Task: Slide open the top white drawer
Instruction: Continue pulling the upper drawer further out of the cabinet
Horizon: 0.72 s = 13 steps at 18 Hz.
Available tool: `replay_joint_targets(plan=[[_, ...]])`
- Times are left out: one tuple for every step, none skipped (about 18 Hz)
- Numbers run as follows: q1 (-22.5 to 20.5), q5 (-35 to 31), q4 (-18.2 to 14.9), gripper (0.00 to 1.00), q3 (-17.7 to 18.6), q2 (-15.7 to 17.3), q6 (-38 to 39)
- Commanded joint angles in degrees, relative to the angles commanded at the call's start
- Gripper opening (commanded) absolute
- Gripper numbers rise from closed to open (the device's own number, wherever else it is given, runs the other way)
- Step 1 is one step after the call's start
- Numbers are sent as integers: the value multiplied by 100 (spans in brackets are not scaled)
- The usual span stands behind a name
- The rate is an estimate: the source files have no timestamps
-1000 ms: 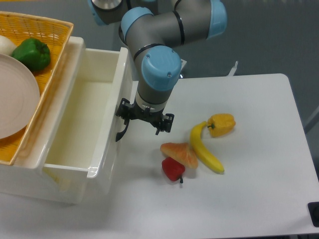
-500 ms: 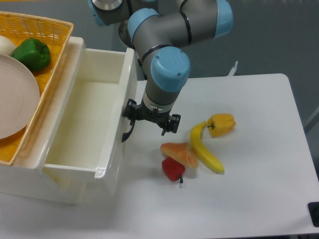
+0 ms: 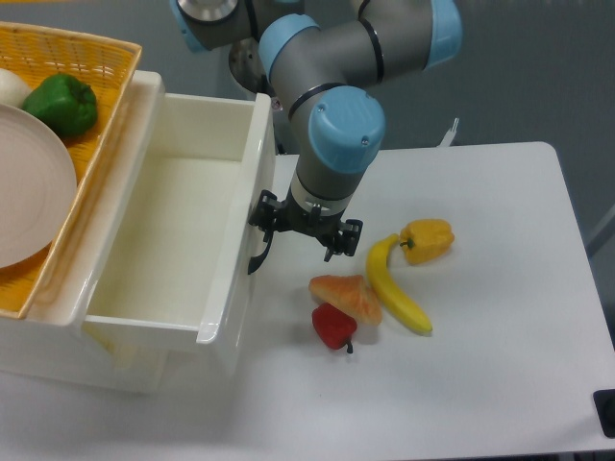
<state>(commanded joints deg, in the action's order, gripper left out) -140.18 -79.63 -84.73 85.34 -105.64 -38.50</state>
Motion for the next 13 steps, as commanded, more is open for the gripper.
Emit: replay_joint_targets(plan=[[-35,0,-9,100,9,0,0],[-36,9,-9,100,9,-9,0],[-53,9,0,100,9,-9,-9],[-88,9,-9,100,9,-9,-9],[-115,17,-9,100,9,-9,-9],[-115,26,-9,100,0,-9,-9],[-124,26,-9,100,0,-9,-9],[-124,26,-9,100,-9,-9,-9],[-124,26,0,100,-9,-9,-9],[-167,26,-9,100,-9,-9,-9],[-176,35,-9,100,-9,-9,-9],[-176,44,0,100,-9,-9,-9],[-194,44,-9,100,-9,-9,-9]])
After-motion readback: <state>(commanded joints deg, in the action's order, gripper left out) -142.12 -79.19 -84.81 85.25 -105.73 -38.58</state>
